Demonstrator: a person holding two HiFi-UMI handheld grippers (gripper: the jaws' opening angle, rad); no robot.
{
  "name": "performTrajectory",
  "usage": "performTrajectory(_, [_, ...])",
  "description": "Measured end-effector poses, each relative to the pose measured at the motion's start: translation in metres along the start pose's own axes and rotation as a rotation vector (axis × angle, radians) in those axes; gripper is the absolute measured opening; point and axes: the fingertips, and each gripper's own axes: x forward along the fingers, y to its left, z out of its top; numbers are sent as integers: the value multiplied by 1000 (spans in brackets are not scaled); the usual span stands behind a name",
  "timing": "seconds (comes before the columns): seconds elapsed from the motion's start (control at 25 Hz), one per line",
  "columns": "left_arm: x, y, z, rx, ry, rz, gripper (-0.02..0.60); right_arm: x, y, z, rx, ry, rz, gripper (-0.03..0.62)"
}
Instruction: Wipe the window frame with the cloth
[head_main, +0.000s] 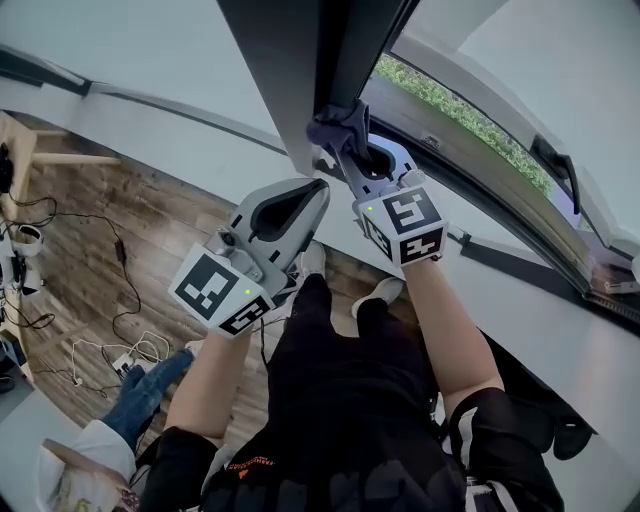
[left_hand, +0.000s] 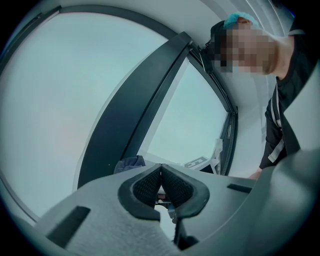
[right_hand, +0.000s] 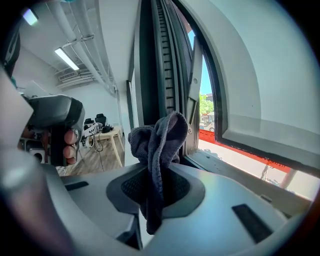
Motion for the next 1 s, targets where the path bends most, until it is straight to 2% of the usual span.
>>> performTrajectory(0.68, [-3,3,-10,-13,17,2,21,8,5,-36,29,69,5,46])
performTrajectory(1.0, [0,-4,-1,8,20,-16,21,-11,2,-30,26,65,-1,46])
